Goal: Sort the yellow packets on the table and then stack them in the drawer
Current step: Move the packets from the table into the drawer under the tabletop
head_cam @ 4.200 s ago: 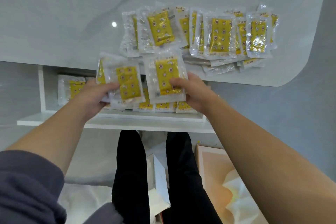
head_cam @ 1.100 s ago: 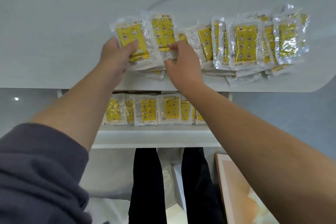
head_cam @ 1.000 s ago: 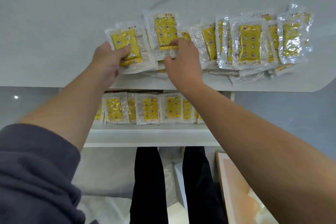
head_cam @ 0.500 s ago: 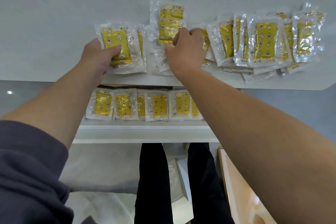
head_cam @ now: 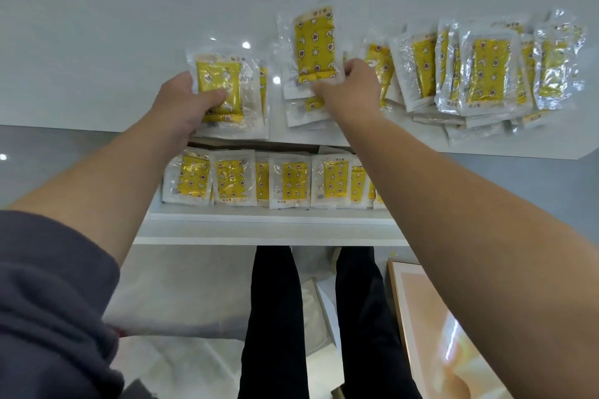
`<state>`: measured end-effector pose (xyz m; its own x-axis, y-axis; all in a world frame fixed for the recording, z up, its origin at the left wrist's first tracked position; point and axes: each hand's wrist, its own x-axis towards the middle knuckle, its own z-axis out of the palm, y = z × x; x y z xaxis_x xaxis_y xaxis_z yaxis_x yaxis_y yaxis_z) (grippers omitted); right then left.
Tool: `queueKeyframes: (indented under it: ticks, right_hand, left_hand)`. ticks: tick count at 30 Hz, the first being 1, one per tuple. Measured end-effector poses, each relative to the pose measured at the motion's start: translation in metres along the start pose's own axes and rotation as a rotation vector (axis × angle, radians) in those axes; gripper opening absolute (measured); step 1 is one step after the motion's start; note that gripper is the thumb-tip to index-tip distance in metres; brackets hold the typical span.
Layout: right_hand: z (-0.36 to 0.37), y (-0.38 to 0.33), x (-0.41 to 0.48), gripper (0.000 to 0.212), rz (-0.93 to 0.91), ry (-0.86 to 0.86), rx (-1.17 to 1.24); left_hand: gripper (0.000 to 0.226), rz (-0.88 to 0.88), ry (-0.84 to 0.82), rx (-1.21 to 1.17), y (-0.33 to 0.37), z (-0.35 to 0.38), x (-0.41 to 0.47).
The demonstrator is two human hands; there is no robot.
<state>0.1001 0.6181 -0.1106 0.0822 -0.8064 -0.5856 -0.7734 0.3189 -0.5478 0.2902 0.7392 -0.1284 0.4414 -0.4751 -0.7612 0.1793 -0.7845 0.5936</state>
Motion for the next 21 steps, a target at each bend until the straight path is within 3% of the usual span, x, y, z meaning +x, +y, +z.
queueKeyframes:
  ticks: [5, 9, 12, 13, 15, 16, 21]
  right_hand:
    - [-0.023, 0.047, -0.036, 0.021, 0.094, -0.311, 0.302]
    - [-0.040, 0.111, -0.066, 0.006, 0.206, -0.551, 0.346]
    - [-0.034, 0.159, -0.070, 0.006, 0.331, -0.512, 0.323]
    - [-0.029, 0.171, -0.068, 0.007, 0.365, -0.482, 0.338]
    - [-0.014, 0.190, -0.060, 0.007, 0.401, -0.431, 0.391]
    - [-0.004, 0.197, -0.055, 0.007, 0.412, -0.413, 0.422]
    - [0.038, 0.204, -0.041, 0.013, 0.474, -0.370, 0.398]
  left_hand:
    - [0.013, -0.104, -0.272, -0.142, -0.023, 0.001, -0.037]
    - [0.034, -0.263, -0.393, -0.191, -0.069, 0.008, -0.057]
    - [0.034, -0.338, -0.321, -0.154, -0.105, 0.023, -0.056]
    - [0.048, -0.343, -0.272, -0.151, -0.114, 0.029, -0.052]
    - [0.098, -0.338, -0.196, -0.158, -0.127, 0.046, -0.043]
    - [0.105, -0.330, -0.159, -0.171, -0.132, 0.057, -0.038]
    - [0.065, -0.298, 0.083, 0.037, -0.165, 0.094, -0.010]
